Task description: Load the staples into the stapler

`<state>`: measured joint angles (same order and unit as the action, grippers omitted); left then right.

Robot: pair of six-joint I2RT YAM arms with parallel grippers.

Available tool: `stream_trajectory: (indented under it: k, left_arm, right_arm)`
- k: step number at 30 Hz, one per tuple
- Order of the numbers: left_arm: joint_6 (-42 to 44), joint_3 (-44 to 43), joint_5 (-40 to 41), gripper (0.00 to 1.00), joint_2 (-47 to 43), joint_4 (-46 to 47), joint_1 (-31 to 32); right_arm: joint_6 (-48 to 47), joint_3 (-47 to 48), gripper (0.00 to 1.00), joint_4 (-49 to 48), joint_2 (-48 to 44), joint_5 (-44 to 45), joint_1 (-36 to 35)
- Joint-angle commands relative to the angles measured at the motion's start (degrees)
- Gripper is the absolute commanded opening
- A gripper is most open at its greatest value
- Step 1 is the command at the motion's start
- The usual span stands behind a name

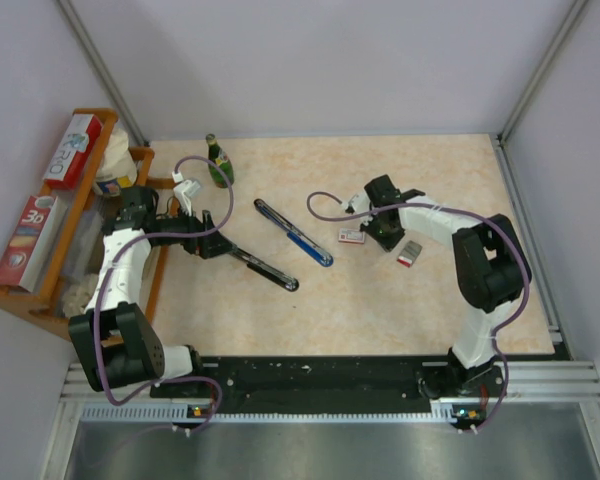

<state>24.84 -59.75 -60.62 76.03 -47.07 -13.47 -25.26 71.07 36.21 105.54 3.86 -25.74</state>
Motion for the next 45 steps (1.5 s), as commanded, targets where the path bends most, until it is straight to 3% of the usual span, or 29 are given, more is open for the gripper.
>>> stream_trajectory:
  k: [1,10,21,28,32,36,39,45]
  left_arm:
    - [1.1,-0.2,-1.4,0.99,-0.6,-0.3,-0.5]
    - [1.2,-0.1,-1.7,0.99,-0.4,-0.3,-0.4]
    - [1.1,-0.1,-1.8,0.99,-0.4,-0.2,-0.6]
    - [0.7,-0.5,-1.6,0.99,-1.1,-0.4,0.1]
    - [0.7,-0.8,4.4,0.99,-4.8,0.8,6.7]
    - [3.8,-0.5,13.4,0.99,-9.0,3.6,19.9]
    - [7.7,-1.1,11.8,0.99,-8.4,4.4,25.0]
    - [14.7,-10.0,6.8,0.99,-0.6,1.3,28.7]
  right_arm:
    - [-1.6,3.2,0.14,2.9,0.2,-0.3,-0.2]
    - [-2.9,3.9,0.14,6.3,-0.5,-6.4,-0.2]
    - [-5.1,4.6,0.15,10.8,-2.1,-5.9,0.3]
    - [-3.9,5.8,0.14,10.6,-4.6,-13.4,0.3]
    - [-4.6,5.3,0.14,9.9,-9.3,-19.4,0.3]
    - [-5.7,4.6,0.15,9.8,-14.2,-26.5,0.6]
    - [-5.4,4.4,0.15,10.0,-16.4,-31.2,1.5]
    - [-7.1,5.4,0.15,14.1,-17.7,-45.4,2.4]
